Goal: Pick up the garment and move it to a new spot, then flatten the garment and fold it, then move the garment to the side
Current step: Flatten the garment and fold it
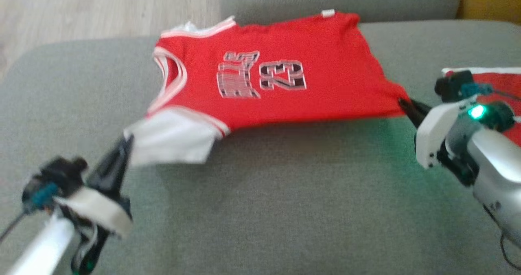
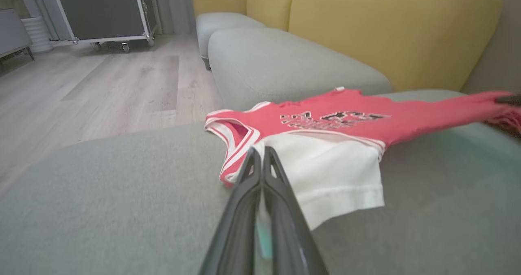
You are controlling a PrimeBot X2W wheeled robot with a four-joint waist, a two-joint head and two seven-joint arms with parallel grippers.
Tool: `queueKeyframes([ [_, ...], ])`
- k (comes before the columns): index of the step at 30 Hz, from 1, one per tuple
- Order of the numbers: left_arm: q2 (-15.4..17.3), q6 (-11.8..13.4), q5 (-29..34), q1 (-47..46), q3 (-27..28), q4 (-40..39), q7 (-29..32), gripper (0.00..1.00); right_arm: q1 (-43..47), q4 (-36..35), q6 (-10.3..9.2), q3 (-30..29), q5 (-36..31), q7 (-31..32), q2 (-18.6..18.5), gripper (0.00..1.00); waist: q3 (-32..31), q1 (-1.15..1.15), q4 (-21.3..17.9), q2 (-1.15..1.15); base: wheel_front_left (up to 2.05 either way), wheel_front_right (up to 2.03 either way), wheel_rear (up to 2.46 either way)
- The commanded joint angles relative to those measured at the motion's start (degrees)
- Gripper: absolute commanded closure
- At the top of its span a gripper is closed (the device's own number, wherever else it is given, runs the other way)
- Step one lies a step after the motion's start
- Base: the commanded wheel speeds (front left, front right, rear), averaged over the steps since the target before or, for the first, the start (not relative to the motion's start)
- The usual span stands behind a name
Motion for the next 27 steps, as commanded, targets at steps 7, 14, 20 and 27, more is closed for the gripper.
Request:
queueKeyframes([
  [7,7.10,2.82,0.19,6.74,0.16,-9.71,4.51,1.00,5.99,-5.56,-0.04,3.03,6.19,1.25,-3.79,1.00,-6.10,0.02,-0.23,0.00,0.00,0.00,0.00],
  [14,10.30,5.38,-2.94,13.50,0.81,-17.57,8.20,1.00,10.46,-11.04,-0.04,5.93,10.65,4.84,-6.93,1.00,-8.38,0.02,-0.53,0.00,0.00,0.00,0.00],
  [20,11.27,7.40,-3.82,14.69,1.69,-20.88,9.54,1.00,10.82,-13.06,-0.04,5.53,11.63,4.68,-7.66,1.00,-8.33,0.02,-0.88,0.00,0.00,0.00,0.00],
  [27,10.81,8.66,-5.29,13.15,2.11,-19.84,12.19,1.00,9.32,-12.19,-0.04,3.72,10.55,4.30,-6.73,1.00,-6.91,0.02,-1.63,0.00,0.00,0.00,0.00],
])
